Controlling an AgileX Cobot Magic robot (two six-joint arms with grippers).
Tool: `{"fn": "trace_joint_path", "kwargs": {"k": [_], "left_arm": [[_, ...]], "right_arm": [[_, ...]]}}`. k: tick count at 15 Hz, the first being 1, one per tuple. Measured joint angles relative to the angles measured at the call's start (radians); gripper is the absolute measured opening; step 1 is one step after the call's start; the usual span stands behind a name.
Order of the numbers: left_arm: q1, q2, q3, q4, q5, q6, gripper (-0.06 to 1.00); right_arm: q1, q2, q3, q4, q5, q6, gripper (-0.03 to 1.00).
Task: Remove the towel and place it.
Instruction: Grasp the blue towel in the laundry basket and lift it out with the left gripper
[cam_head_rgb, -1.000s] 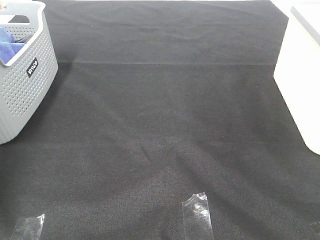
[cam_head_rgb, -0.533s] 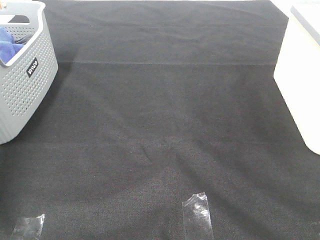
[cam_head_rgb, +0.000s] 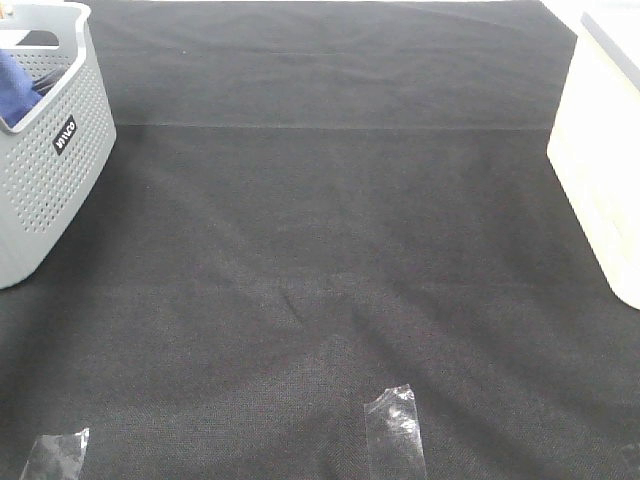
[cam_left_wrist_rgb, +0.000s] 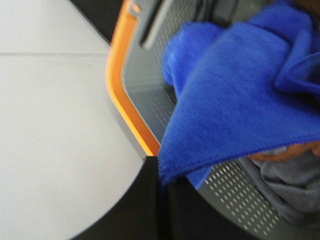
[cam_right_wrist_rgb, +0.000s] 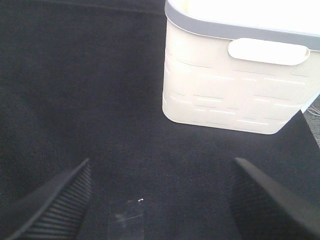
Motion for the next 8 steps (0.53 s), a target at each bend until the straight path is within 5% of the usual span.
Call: {"fn": "trace_joint_path", "kwargs": {"k": [8], "left_arm": [[-0.346,-0.181,-0.093,0.039,-0.198,-0.016,0.0]], "right_arm": [[0.0,0.003,-0.002,0.043,-0.002,-0.009,0.75]]}}
